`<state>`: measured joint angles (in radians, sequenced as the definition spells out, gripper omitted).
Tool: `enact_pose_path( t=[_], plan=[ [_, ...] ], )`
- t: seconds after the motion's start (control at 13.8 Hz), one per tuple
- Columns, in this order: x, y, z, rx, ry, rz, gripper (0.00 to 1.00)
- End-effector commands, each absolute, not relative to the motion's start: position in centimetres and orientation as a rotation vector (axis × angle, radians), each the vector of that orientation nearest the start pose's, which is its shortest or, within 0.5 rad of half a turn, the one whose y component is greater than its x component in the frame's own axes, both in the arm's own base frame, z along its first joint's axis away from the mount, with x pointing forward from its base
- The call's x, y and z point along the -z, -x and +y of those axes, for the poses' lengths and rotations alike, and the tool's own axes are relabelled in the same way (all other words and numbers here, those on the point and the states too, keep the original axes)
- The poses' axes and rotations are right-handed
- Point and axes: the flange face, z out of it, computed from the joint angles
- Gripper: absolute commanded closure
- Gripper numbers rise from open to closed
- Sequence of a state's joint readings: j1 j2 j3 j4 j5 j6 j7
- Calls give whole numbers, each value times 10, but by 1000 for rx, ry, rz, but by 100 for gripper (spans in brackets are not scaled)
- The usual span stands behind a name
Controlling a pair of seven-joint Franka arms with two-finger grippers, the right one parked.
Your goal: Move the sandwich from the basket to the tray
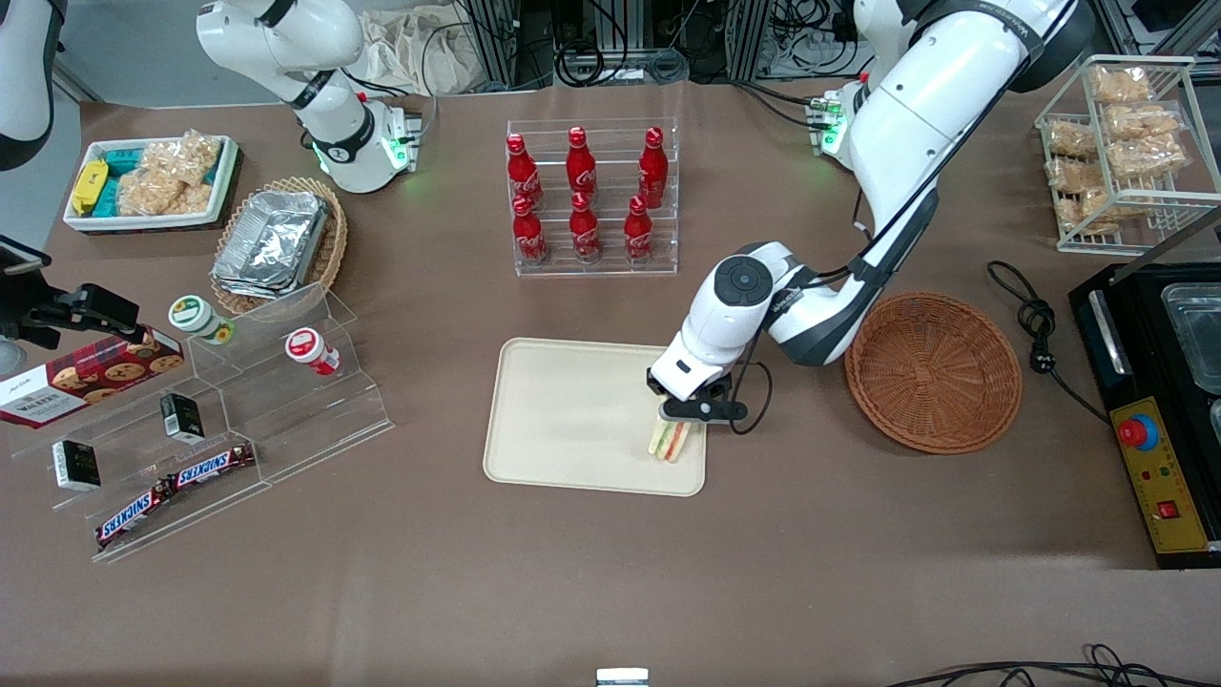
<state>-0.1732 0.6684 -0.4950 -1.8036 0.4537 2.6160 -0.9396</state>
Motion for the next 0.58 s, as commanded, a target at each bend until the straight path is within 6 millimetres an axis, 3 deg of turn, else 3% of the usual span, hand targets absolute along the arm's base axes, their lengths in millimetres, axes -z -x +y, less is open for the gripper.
enact_pose_path(
  t=[0.0, 0.14, 0.29, 0.51],
  plan=[
    [-254, -551, -403, 342, 3316, -200, 1],
    [-299, -558, -395, 444, 3304, -259, 1],
    [-350, -574, -365, 500, 3235, -365, 1],
    [-428, -592, -341, 537, 3137, -473, 1]
  ],
)
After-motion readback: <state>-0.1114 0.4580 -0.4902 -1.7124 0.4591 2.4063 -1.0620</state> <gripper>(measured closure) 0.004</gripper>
